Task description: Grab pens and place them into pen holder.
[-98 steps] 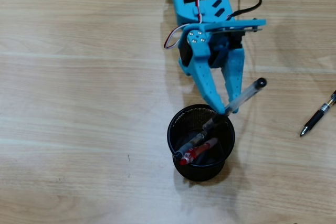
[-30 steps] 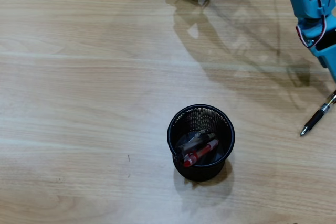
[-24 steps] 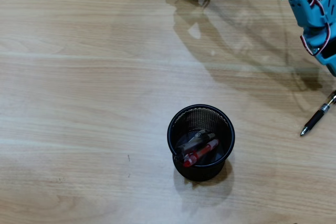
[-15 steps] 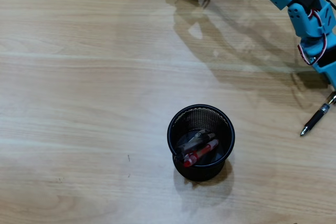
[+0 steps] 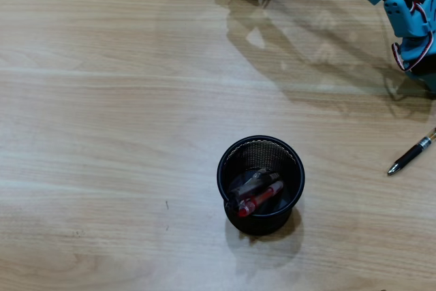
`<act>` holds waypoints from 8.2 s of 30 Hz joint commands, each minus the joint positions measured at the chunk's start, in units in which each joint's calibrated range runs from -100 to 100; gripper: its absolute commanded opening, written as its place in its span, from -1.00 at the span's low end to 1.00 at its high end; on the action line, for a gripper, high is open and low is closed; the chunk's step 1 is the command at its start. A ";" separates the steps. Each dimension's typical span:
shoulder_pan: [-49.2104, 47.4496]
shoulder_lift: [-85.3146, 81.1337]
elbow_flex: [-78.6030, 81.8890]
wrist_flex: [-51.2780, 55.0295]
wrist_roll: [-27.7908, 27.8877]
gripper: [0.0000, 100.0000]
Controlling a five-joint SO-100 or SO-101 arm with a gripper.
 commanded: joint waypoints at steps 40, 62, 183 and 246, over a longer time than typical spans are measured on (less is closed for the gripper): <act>38.43 -84.39 87.62 -9.43 1.23 -0.96; 35.96 -82.44 87.53 -23.01 -5.53 -0.95; 36.69 -58.58 29.43 26.83 -8.20 -0.96; 51.14 -41.93 47.89 -63.83 -9.24 -0.84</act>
